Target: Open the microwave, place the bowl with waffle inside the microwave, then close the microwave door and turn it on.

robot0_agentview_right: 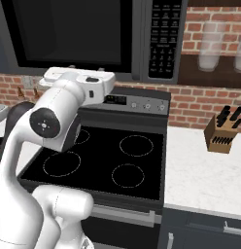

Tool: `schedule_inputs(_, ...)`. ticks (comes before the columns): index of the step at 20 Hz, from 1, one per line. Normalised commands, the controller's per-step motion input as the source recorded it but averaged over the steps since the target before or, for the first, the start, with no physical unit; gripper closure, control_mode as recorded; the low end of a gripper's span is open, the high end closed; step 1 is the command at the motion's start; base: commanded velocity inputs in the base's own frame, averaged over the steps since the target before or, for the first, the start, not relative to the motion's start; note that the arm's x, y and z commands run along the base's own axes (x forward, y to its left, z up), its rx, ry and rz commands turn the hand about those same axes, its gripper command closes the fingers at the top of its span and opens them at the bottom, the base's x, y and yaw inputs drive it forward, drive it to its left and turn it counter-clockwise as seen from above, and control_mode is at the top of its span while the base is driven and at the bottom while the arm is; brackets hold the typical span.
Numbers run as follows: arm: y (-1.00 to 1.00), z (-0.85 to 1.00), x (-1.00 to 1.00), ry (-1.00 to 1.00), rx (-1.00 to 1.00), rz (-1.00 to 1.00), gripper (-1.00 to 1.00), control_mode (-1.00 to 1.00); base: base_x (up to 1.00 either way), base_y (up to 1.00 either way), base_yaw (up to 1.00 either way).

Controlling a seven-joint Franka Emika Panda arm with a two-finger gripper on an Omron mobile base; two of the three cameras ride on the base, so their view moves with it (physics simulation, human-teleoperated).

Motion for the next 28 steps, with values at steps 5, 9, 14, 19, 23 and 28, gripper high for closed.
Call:
schedule_inputs(5,-0.18,0.04,0.19,0.08,0.04,0.00,-1.00,-1.00,0.00,0.00,0.00)
schedule_inputs(9,-0.15,0.00,0.34,0.09,0.02,0.00,-1.00,-1.00,0.00,0.00,0.00)
schedule_inputs(14,-0.32,0.00,0.23,0.02,0.01,0.00,-1.00,-1.00,0.00,0.00,0.00)
schedule_inputs(19,-0.44,0.00,0.02,0.00,0.00,0.00,-1.00,-1.00,0.00,0.00,0.00)
schedule_inputs(23,-0.37,0.00,0.00,0.00,0.00,0.00,-1.00,-1.00,0.00,0.00,0.00)
schedule_inputs(28,-0.26,0.01,0.06,0.00,0.00,0.00,-1.00,-1.00,0.00,0.00,0.00)
